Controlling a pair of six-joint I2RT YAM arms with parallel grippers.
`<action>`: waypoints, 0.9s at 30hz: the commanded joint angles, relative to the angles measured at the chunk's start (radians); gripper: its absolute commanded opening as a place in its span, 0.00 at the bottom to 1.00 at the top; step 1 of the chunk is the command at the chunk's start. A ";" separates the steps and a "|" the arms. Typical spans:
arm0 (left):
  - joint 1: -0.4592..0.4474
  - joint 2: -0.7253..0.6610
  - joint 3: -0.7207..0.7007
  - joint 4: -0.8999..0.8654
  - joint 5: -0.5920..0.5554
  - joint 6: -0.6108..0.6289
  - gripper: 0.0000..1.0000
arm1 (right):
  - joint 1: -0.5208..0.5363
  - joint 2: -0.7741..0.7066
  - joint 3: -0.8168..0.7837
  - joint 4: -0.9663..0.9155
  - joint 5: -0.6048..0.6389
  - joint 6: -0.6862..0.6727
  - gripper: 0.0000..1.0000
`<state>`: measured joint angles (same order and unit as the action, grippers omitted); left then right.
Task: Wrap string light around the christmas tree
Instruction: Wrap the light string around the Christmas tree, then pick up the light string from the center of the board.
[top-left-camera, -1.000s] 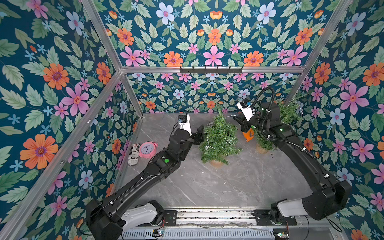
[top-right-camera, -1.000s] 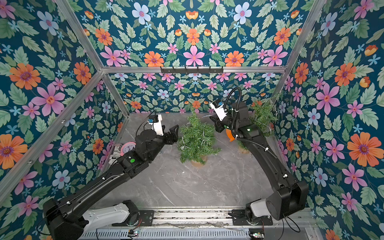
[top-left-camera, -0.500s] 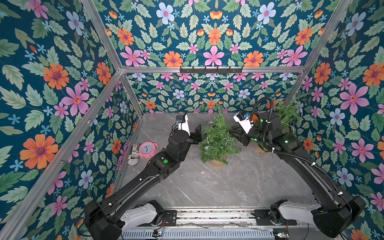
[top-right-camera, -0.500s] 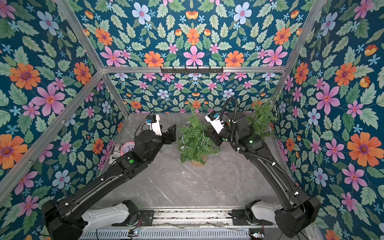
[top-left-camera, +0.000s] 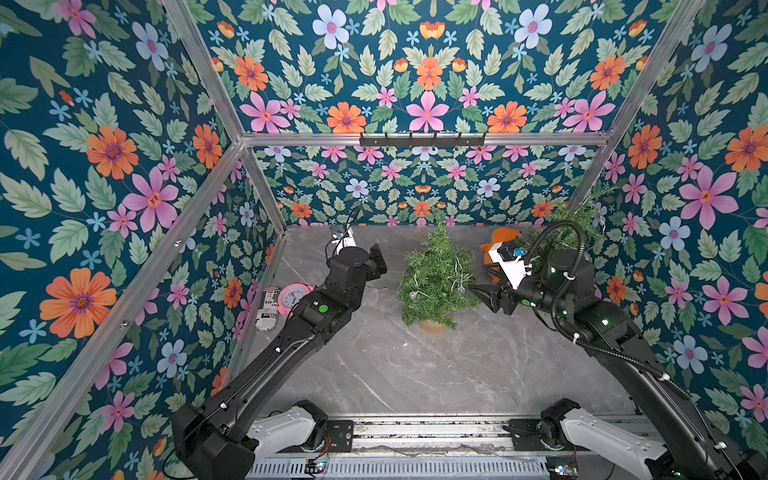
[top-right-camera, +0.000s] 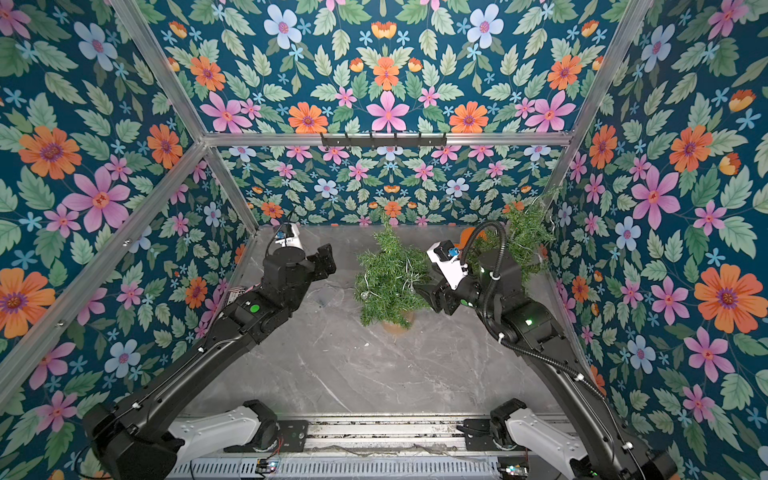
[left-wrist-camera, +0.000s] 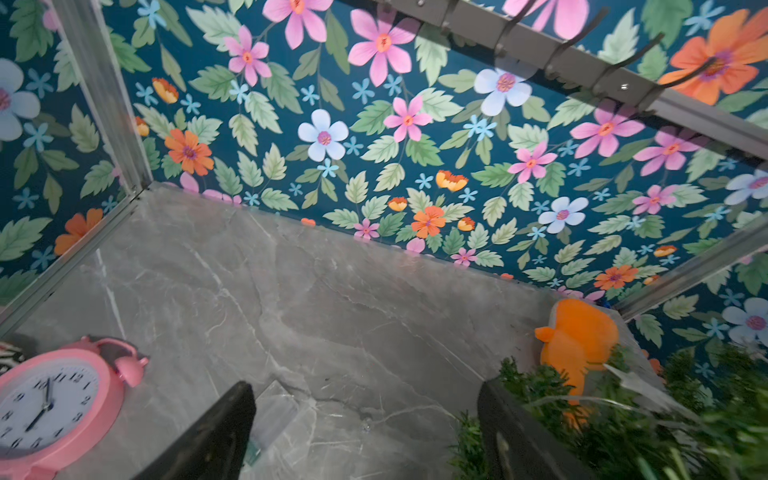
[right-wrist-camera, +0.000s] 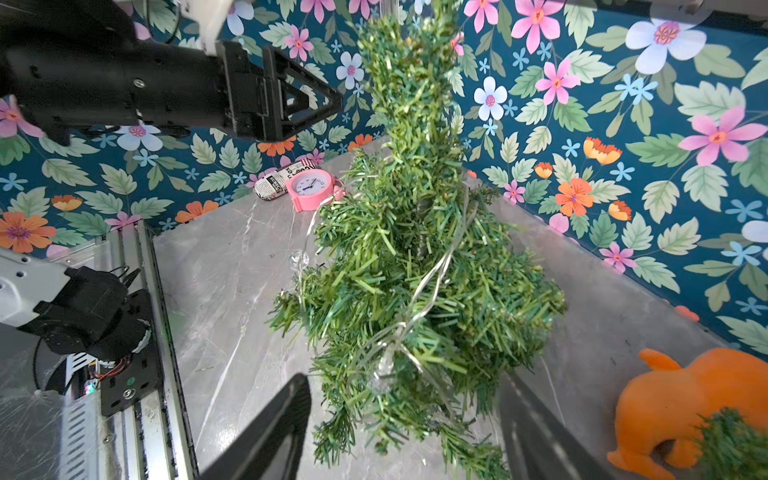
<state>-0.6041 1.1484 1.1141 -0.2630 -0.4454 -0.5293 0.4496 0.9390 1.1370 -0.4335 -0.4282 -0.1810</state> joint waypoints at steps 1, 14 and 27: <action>0.046 0.011 0.006 -0.172 0.011 -0.129 0.88 | 0.001 -0.069 -0.050 0.055 0.001 0.014 0.73; 0.251 0.306 -0.070 -0.236 0.258 -0.371 0.83 | 0.001 -0.398 -0.344 0.108 0.126 -0.030 0.77; 0.244 0.507 -0.043 -0.166 0.222 0.178 0.70 | 0.000 -0.476 -0.402 0.104 0.123 -0.031 0.77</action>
<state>-0.3603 1.6470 1.0603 -0.4614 -0.2382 -0.5919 0.4500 0.4679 0.7372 -0.3428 -0.3099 -0.1989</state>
